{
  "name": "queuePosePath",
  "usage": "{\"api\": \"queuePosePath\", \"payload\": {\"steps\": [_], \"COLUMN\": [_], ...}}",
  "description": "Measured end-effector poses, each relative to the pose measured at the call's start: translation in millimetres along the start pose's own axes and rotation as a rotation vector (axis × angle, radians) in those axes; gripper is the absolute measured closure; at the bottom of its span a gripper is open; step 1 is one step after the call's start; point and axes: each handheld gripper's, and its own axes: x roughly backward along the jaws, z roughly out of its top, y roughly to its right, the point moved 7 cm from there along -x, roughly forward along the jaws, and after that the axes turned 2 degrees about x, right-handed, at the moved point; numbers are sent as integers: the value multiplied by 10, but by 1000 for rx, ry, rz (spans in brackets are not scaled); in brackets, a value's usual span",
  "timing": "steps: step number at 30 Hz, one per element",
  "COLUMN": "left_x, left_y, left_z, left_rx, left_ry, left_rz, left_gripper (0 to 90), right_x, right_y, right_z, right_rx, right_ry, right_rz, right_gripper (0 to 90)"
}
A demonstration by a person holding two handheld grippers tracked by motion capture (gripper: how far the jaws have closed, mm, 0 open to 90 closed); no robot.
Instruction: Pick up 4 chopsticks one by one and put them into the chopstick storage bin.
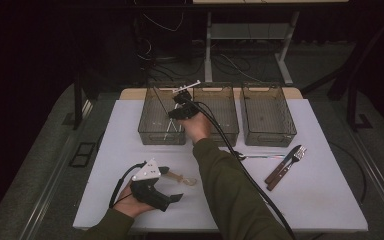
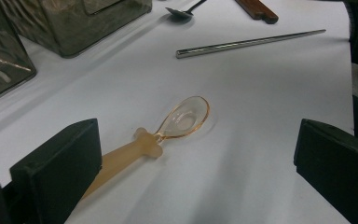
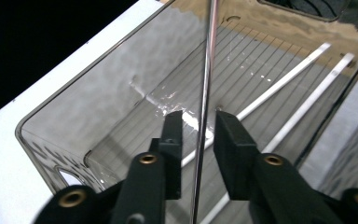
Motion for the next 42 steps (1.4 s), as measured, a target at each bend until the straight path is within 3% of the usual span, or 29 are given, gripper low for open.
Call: {"api": "queuePosePath", "payload": {"steps": [4,7,16,21,29,42], "left_x": [4,2,-10,-21,-21,-24], "left_y": [-1,-5,19,23,32,29], "left_z": [1,1,-2,-3,-3,-10], "left_rx": [-3,-9,-5,1,7,3], "left_ry": [1,0,-3,2,7,3], "left_rz": [2,4,3,2,3,2], "left_gripper": [0,0,0,0,0,0], "right_x": [99,213,647,865,1180,1516], "right_y": [-1,-23,31,69,103,222], "right_z": [18,6,-169,-290,-506,-907], "right_rx": [19,27,84,98,162,189], "right_ry": [5,18,56,70,85,92], "right_rz": [13,51,101,132,154,163], "right_gripper": [604,556,460,440,414,403]}}
